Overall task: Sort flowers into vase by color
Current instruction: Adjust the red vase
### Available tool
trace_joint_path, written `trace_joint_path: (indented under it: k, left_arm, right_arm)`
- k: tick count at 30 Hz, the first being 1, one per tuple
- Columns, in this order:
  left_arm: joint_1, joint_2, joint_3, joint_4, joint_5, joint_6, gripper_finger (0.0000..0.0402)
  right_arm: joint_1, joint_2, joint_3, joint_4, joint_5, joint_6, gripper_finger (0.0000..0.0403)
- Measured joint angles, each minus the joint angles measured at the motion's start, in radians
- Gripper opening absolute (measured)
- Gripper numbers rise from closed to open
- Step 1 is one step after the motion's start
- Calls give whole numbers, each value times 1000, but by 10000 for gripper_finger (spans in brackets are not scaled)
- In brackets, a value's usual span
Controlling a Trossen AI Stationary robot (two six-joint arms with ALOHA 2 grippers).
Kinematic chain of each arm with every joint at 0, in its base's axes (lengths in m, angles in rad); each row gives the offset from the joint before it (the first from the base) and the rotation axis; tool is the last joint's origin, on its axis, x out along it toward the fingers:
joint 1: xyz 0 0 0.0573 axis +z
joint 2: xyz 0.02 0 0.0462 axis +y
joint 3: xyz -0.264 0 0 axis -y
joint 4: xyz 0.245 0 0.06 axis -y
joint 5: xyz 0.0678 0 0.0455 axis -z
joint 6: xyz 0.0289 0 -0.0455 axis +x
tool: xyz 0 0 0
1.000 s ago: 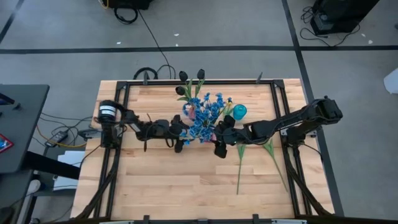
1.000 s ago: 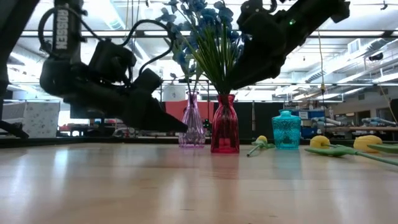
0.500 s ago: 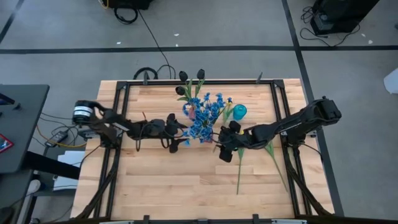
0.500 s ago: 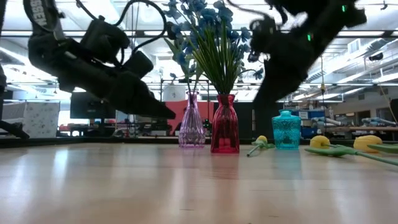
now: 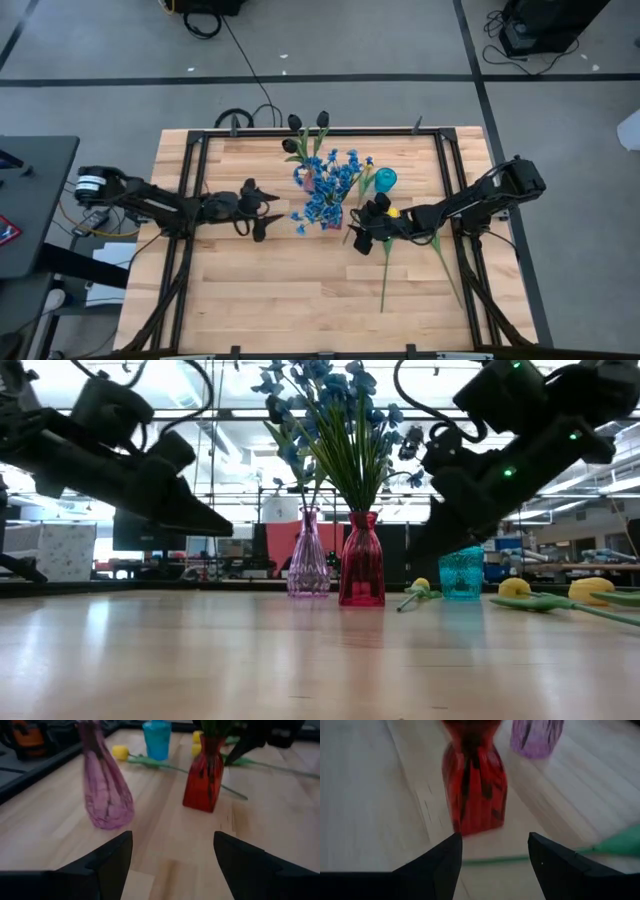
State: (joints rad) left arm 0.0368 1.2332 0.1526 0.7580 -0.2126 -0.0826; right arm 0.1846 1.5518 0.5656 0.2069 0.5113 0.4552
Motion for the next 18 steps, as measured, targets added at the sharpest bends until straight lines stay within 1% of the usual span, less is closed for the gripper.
trace_joint_path:
  k: [4,9,11,13,14,16,18]
  left_arm:
    - [-11,-79,-4,-26,-2,0,283]
    - [-46,-151,32,-152,2,20,283]
    - [-66,-165,66,-201,14,24,283]
    - [-88,-188,84,-257,77,24,283]
    - [-98,-192,97,-274,127,24,283]
    - [-119,-208,115,-293,240,21,283]
    - [-143,-224,122,-304,380,-4,283]
  right_arm:
    - [-16,26,1,48,-5,-32,236]
    - [-32,71,3,118,-37,-39,236]
    - [-37,89,3,145,-51,-44,236]
    - [-38,115,17,175,-59,-56,236]
    - [-38,124,24,177,-61,-64,236]
    - [-38,150,50,181,-61,-74,236]
    - [-38,171,69,181,-67,-90,236]
